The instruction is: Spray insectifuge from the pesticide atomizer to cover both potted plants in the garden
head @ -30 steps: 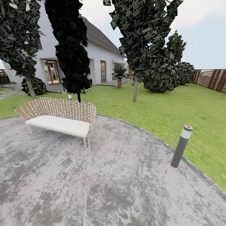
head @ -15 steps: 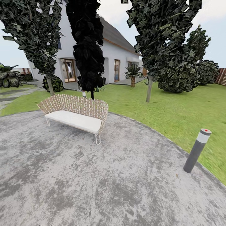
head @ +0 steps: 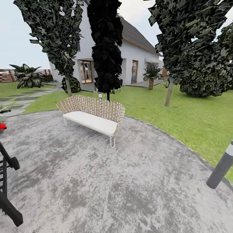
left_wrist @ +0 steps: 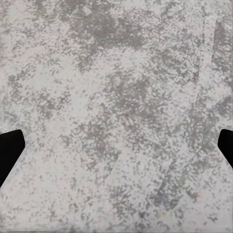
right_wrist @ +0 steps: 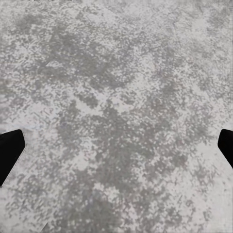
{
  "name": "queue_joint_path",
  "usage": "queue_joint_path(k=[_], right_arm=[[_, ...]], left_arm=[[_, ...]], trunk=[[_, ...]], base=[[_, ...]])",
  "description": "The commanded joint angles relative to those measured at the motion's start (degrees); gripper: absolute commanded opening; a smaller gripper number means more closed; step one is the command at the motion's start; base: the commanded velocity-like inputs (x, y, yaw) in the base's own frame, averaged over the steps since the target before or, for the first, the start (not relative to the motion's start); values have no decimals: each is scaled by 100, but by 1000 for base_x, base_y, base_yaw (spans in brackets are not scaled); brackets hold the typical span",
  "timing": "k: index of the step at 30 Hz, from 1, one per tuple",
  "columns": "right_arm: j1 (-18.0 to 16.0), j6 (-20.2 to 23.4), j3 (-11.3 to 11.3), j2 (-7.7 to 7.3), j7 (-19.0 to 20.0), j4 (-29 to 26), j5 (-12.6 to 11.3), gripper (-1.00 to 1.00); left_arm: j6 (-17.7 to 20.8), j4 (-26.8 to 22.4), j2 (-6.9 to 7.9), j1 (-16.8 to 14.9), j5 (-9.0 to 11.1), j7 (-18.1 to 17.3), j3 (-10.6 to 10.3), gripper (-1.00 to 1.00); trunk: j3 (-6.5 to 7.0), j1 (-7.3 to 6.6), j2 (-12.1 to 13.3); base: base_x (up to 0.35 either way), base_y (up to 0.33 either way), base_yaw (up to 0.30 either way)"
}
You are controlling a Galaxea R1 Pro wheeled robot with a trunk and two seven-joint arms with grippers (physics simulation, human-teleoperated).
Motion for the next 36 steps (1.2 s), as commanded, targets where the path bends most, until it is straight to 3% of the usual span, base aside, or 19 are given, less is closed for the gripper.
queue_joint_path(k=[1, 30, 36], right_arm=[[-1, -16, -3, -1, -3, 1, 1, 100], [-1, -11, 3, -1, -3, 0, 16, 100], [-1, -6, 2, -1, 9, -4, 12, 100]], left_arm=[[-19, 8, -1, -3, -2, 7, 4, 100], [-21, 8, -1, -5, -9, 7, 4, 100], [-21, 12, -6, -7, -9, 7, -3, 100]], trunk=[[-7, 0, -3], [-96, 0, -3], [-213, 131, -244]], base=[[0, 0, 278], [0, 0, 278], [0, 0, 173]])
